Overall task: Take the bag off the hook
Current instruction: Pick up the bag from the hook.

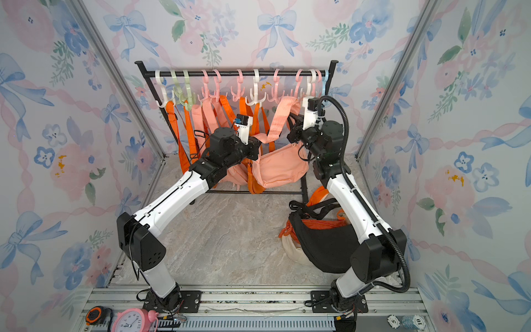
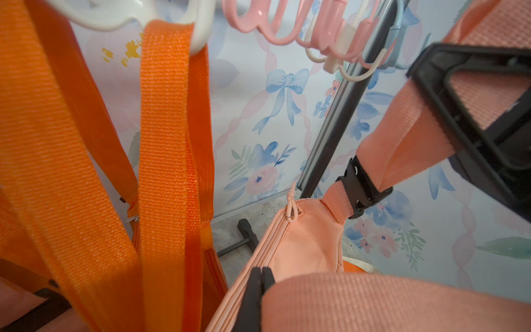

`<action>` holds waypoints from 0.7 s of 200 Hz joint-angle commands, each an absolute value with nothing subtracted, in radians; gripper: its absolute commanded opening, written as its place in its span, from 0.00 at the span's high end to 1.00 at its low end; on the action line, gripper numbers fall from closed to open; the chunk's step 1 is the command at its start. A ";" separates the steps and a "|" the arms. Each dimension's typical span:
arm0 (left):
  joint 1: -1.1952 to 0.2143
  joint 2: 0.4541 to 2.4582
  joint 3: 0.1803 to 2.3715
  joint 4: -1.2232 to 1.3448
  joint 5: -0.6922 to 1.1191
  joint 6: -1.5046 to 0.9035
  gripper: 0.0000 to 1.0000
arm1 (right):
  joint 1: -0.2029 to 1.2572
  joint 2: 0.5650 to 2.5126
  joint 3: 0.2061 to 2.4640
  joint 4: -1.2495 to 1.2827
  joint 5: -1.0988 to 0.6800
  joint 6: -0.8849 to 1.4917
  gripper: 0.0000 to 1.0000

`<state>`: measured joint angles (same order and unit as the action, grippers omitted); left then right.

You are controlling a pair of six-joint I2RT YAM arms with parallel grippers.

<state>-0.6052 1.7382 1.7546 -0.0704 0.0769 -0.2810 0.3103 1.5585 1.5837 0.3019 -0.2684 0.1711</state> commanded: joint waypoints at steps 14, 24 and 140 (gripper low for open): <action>-0.647 1.628 1.702 -0.029 0.110 -0.236 1.00 | 0.335 1.452 1.520 0.268 -0.205 0.161 1.00; -0.662 1.608 1.689 -0.026 0.113 -0.226 1.00 | 0.340 1.421 1.513 0.241 -0.193 0.157 1.00; -0.908 1.468 1.546 0.077 0.104 -0.175 1.00 | 0.366 0.973 1.460 -0.212 0.152 0.153 1.00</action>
